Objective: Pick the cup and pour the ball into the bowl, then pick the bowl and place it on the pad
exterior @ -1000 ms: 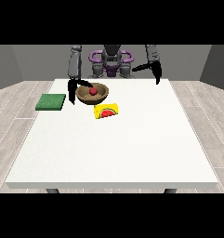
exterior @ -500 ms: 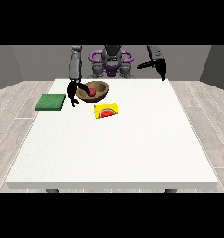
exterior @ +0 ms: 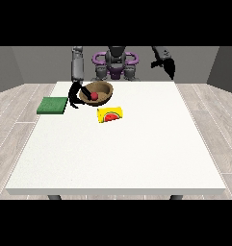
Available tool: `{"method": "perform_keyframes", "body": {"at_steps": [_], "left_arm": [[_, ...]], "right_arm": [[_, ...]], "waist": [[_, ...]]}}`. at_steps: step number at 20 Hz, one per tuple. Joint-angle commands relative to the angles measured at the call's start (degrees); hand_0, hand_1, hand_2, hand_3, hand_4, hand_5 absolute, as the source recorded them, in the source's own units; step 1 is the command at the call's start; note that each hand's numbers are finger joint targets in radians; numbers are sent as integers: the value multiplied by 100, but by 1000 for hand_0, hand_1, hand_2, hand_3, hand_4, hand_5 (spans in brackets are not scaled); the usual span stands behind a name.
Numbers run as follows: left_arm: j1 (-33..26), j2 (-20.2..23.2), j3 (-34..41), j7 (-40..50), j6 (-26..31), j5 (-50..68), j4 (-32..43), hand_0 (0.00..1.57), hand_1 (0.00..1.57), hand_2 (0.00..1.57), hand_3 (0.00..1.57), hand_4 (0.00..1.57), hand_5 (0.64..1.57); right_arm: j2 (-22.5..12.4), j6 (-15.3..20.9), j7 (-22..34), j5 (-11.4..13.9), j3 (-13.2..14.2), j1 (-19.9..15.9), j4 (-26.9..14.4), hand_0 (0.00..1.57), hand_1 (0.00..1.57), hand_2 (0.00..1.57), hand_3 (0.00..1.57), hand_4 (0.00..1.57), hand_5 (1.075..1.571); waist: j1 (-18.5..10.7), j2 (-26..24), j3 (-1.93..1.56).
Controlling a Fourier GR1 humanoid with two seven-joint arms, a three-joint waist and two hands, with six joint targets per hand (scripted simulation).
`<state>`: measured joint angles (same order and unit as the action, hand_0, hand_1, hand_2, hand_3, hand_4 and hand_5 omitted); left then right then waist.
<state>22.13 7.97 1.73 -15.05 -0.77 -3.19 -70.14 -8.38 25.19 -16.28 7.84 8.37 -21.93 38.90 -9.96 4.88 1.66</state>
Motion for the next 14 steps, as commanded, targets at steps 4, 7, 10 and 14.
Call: {"method": "perform_keyframes", "body": {"at_steps": [4,7,10,14], "left_arm": [[-646,220,533,-222,-33,177,886,0,0,0,0,989,1419],[-791,246,595,90,-99,175,1058,0,0,0,0,1003,1407],[-943,208,589,-22,-225,101,974,0,0,0,0,1003,1407],[-720,512,870,-335,138,389,884,0,0,0,0,1003,1418]], "right_arm": [[26,-96,2621,615,-796,-361,319,1571,1571,1571,966,821,1564],[-68,-470,3446,619,-914,-631,649,1571,1571,1571,874,798,1564],[-328,-890,3702,489,-843,-499,1096,1571,1571,1571,744,808,1567],[-908,-1253,3455,47,-239,-545,1239,1571,1571,1571,750,787,1570]], "waist": [[875,-1079,-148],[1237,-1592,-155],[1357,-1520,-162],[1182,-879,-164]]}}
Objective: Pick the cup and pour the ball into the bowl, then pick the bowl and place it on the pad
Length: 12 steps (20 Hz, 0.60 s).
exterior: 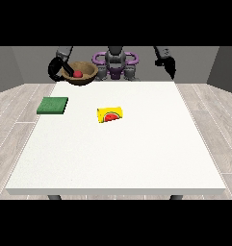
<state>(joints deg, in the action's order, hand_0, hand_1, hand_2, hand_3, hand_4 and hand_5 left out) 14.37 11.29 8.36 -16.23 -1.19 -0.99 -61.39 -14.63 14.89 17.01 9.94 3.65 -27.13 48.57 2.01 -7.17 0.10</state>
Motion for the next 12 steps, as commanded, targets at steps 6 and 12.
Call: {"method": "perform_keyframes", "body": {"at_steps": [6,12], "left_arm": [[1,210,156,-492,475,262,-239,0,0,0,0,1155,1463],[715,1413,1133,194,1265,1186,-526,0,0,0,0,1319,1562]], "right_arm": [[-1198,-892,-507,-473,822,67,25,1571,1571,1571,677,788,1570],[-1781,-949,-1180,-721,1440,24,-480,1571,1571,1571,0,884,1571]], "waist": [[-293,795,-10],[-779,1280,-15]]}}
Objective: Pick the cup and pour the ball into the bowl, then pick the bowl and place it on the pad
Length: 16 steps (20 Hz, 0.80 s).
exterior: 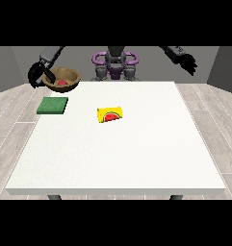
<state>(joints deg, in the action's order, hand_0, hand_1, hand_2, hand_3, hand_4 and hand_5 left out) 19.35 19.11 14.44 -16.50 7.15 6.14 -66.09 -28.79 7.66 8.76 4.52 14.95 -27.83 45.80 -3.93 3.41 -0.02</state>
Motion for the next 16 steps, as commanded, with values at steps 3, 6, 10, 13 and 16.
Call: {"method": "perform_keyframes", "body": {"at_steps": [3,6,10,13,16], "left_arm": [[307,1320,1049,-6,994,879,197,0,0,0,0,1289,1571],[209,1577,1440,-699,1215,1001,707,0,0,0,0,1266,1571],[358,2129,1720,-820,1780,1222,1355,0,0,0,0,1209,1563],[276,1973,1633,-988,1635,1110,1241,0,0,0,0,1185,1559],[241,1885,1577,-714,1486,1166,919,0,0,0,0,1188,1558]], "right_arm": [[-298,24,-760,-318,564,76,-262,1571,1571,1571,0,869,1570],[-331,51,-1006,-379,650,-62,-196,1571,1571,1571,0,796,1566],[-390,12,-1021,-389,643,-249,-210,1571,1571,1571,0,757,1567],[-379,275,-1014,-633,1012,-324,-520,1571,1571,1571,252,544,1561],[-814,350,-1076,-333,976,-158,-977,1218,1218,1411,1299,0,1553]], "waist": [[-304,618,-2],[-246,1076,3],[-115,1215,4],[-89,1320,2],[-171,1234,-3]]}}
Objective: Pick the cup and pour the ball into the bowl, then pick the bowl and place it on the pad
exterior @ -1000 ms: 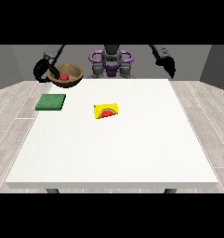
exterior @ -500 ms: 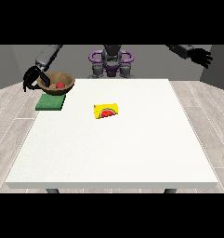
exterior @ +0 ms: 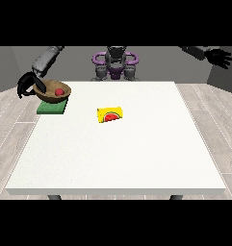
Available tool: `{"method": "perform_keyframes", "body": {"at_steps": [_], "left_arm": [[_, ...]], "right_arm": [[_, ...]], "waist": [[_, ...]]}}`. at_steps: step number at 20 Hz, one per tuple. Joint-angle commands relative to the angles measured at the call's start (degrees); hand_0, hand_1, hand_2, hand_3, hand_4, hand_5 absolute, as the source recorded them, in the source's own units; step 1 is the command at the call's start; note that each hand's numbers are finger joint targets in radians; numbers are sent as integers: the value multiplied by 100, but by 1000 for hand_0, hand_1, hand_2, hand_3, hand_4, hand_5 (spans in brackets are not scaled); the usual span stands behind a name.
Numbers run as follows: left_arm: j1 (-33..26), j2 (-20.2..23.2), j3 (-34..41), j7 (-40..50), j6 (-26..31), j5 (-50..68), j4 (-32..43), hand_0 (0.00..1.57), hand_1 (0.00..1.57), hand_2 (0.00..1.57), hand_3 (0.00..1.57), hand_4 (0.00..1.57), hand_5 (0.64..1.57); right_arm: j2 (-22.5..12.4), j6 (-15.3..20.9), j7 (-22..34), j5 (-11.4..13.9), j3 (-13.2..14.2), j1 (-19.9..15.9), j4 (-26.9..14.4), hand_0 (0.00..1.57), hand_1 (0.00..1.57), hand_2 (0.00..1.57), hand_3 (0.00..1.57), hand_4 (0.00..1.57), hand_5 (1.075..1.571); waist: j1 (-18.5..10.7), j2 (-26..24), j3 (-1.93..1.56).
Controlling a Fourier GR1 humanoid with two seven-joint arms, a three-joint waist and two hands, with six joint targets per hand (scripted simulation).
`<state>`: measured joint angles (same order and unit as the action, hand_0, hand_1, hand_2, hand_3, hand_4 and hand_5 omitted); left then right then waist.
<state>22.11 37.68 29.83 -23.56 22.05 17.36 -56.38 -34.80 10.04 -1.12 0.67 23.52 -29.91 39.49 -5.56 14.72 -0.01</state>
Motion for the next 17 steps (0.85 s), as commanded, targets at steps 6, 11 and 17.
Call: {"method": "perform_keyframes", "body": {"at_steps": [6,11,17], "left_arm": [[-13,229,25,76,213,117,-70,0,0,0,0,1180,1551],[113,-762,-787,935,-586,-134,-1080,0,0,0,0,1007,1569],[-317,-1337,-1287,1388,-886,-481,-814,0,0,0,0,902,1559]], "right_arm": [[-103,-250,-45,-105,75,-360,-715,0,0,425,649,0,1460],[-219,-272,380,125,-151,-541,-920,0,0,0,0,0,1361],[101,-929,843,-20,-448,-966,-296,0,0,0,0,476,1434]], "waist": [[-152,112,-2],[-76,-662,-11],[274,-2094,9]]}}
